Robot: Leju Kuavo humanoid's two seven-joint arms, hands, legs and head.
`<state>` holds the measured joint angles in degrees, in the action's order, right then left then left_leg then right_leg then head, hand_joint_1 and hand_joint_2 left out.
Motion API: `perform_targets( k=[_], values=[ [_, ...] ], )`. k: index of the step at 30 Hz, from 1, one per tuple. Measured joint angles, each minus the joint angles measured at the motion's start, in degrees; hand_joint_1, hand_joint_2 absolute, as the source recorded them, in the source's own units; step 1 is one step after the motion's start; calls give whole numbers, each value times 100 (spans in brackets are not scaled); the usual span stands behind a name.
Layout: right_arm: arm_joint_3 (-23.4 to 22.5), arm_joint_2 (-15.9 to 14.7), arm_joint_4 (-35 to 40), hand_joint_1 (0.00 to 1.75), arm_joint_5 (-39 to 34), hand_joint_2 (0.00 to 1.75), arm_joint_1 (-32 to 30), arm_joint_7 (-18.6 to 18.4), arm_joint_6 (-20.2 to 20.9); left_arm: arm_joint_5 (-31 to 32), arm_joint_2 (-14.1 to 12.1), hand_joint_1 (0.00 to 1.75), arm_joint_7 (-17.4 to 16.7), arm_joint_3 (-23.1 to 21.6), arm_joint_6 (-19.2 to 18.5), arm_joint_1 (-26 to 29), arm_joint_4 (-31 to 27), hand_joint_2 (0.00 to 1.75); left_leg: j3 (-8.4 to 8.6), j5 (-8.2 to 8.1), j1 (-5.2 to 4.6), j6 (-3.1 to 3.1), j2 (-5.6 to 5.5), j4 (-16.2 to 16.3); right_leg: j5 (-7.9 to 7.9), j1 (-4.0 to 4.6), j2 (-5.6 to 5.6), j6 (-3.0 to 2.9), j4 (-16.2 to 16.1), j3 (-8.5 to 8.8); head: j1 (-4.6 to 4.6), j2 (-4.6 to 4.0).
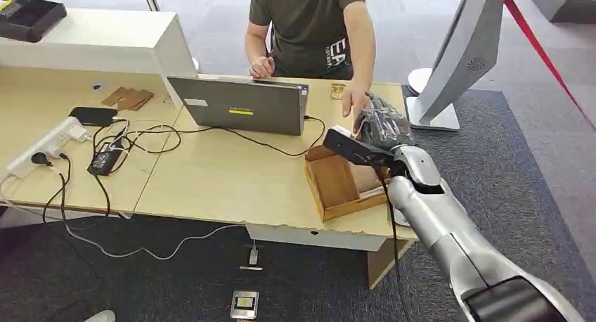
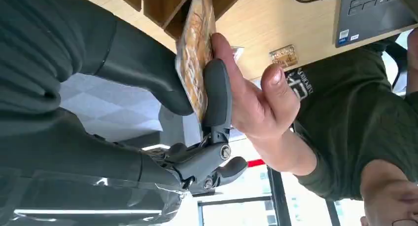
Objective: Pass the card to the sensor for recognition and then transmit it.
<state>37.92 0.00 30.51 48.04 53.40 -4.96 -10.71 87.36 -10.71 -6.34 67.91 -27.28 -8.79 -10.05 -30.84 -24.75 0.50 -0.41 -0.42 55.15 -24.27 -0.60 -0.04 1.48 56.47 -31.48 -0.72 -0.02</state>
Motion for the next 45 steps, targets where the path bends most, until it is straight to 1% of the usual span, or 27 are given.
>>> perform_targets(
  k=[15, 17, 19, 21, 23, 24, 25, 26, 27, 28, 29, 30, 32, 33, 34, 35, 37, 38, 39, 40, 41, 42, 43, 44, 45],
  values=[
    [85, -20, -166, 0, -52, 175, 2, -52, -114, 0, 4, 0, -20, 0, 0, 5, 0, 175, 1, 0, 0, 0, 1, 0, 0, 0, 0, 0, 0, -1, 0, 0],
    [92, -26, -168, 0, -138, 175, 1, -50, -175, 0, 4, 0, -20, 0, 0, 5, 0, 175, 1, 0, 0, 0, 0, 0, 0, 0, 0, 0, 0, -2, 0, 0],
    [65, -50, -168, 0, -475, 175, -10, 81, -374, 0, 4, 0, -22, 0, 0, 6, 0, 175, 1, 0, 0, 0, 0, 1, 0, 0, 0, 0, -1, -3, 0, 0],
    [-44, -81, -166, 0, -1103, 175, -45, 348, -707, 0, 4, 0, -22, 0, 0, 9, 0, 175, 3, 0, 0, 0, 0, 1, 0, 0, 0, 0, -3, -4, 0, 0],
    [-276, -160, -166, 0, -2107, 175, -112, 816, -1133, 0, 9, 0, -24, 0, 0, 9, 0, 175, 2, 0, 0, 0, 0, 2, 0, 0, 0, 0, -4, -4, 0, 0],
    [-427, -192, -166, 0, -2669, 175, -153, 1107, -1336, 0, 11, 0, -31, 0, 0, 10, 0, 175, 2, 0, -1, 0, 0, 2, 0, 0, 0, 0, -5, -4, 0, 0],
    [-635, -242, -166, 0, -3357, 175, -207, 1522, -1631, 0, 13, 0, -41, 0, 0, 10, 0, 175, 3, 0, -1, 0, -2, 4, 0, 0, 0, 1, -7, -7, 0, 0],
    [-823, -298, -166, 0, -3902, 175, -262, 1860, -1898, 0, 15, 0, -53, 0, 0, 13, 0, 175, 2, 0, -2, 1, -4, 4, 0, 0, -1, 1, -8, -3, 0, 0],
    [-1142, -400, -162, 0, -4742, 175, -349, 2370, -2235, 0, 20, 0, -70, 0, 0, 19, 0, 175, 5, -2, -2, 3, -8, 5, -1, 0, -3, 2, -12, 3, 0, 0],
    [-1413, -468, -162, 0, -5364, 175, -430, 2679, -2427, 0, 24, 0, -88, 0, 0, 30, 0, 175, 5, -3, -2, 5, -12, 6, -3, 0, -5, 4, -15, 7, -2, 0],
    [-1689, -548, -164, 0, -5904, 175, -521, 2832, -2536, 0, 24, 0, -103, 2, 0, 41, 0, 175, 7, -5, -2, 5, -11, 6, -3, 0, -5, 5, -18, 5, -2, 0],
    [-1940, -647, -164, 0, -6312, 175, -651, 2944, -2549, -2, 24, 0, -114, 2, 0, 56, 0, 175, 7, -6, -2, 5, -9, 5, -2, 0, -4, 5, -20, 9, -2, 0],
    [-2405, -872, -195, 0, -6880, 175, -933, 2994, -2553, -7, 24, 0, -142, 13, 0, 59, 0, 175, 6, -11, -3, 10, -9, 5, -2, -1, -2, 6, -22, 10, -2, 0],
    [-2620, -964, -225, 0, -7146, 175, -1079, 2999, -2546, -7, 24, 0, -155, 18, 0, 58, 0, 175, 6, -14, -4, 11, -9, 5, -3, -1, -2, 6, -24, 10, -2, 0],
    [-2935, -1081, -288, 0, -7529, 175, -1267, 2949, -2525, -9, 24, 0, -171, 20, 0, 58, 0, 175, 7, -15, -4, 12, -7, 5, -3, -1, -2, 6, -26, 10, 2, 0],
    [-3160, -1158, -358, 0, -7834, 175, -1451, 2840, -2483, -9, 22, 0, -179, 22, 0, 57, 0, 175, 9, -18, -2, 15, -6, 5, -6, -1, -2, 8, -29, 10, -2, 0],
    [-3540, -1317, -504, 0, -8387, 175, -1816, 2445, -2241, -9, 22, 0, -212, 28, 0, 59, 0, 175, 9, -22, 1, 16, -11, 5, -12, 1, -5, 14, -29, 18, -2, 0],
    [-3760, -1371, -604, 0, -8683, 175, -2087, 2147, -1959, -9, 20, 0, -221, 35, 0, 63, 0, 175, 11, -25, 2, 16, -13, 5, -16, 2, -6, 13, -30, 19, 0, 0],
    [-3959, -1443, -702, 0, -8895, 175, -2349, 1867, -1545, -9, 17, 0, -227, 42, 0, 70, 0, 175, 11, -29, 4, 12, -17, 5, -18, 4, -6, 12, -30, 17, -4, 0],
    [-4140, -1460, -792, 0, -9074, 175, -2549, 1575, -1056, -9, 13, 0, -227, 46, 0, 72, 0, 175, 8, -33, 5, 11, -24, 3, -18, 4, -6, 11, -27, 21, 2, 0],
    [-4315, -1497, -875, 0, -9235, 175, -2866, 1267, -481, -7, 11, 0, -227, 48, 0, 70, 0, 175, 8, -38, 5, 5, -22, 2, -21, 5, -5, 8, -26, 16, -2, 0],
    [-4398, -1508, -923, 0, -9254, 175, -3071, 1140, -169, -4, 2, 0, -227, 48, 0, 66, 0, 175, 10, -39, 6, 6, -19, 2, -23, 6, -4, 4, -27, 16, 4, 0],
    [-4511, -1521, -1022, 0, -9209, 175, -3274, 938, 159, 0, 0, 0, -227, 48, 0, 59, -2, 175, 11, -41, 7, 6, -18, 1, -31, 6, -4, 3, -26, 17, 0, 0],
    [-4596, -1537, -1123, 0, -9069, 175, -3491, 772, 321, 0, 0, 0, -227, 48, 0, 54, 0, 175, 13, -42, 8, 6, -23, 0, -35, 7, -5, 7, -25, 20, 2, 0],
    [-4643, -1543, -1194, 0, -8891, 175, -3693, 620, 361, 0, -2, 0, -227, 48, 0, 55, -2, 175, 14, -46, 8, 7, -25, 0, -44, 7, -6, 7, -25, 24, 0, 0]
  ],
)
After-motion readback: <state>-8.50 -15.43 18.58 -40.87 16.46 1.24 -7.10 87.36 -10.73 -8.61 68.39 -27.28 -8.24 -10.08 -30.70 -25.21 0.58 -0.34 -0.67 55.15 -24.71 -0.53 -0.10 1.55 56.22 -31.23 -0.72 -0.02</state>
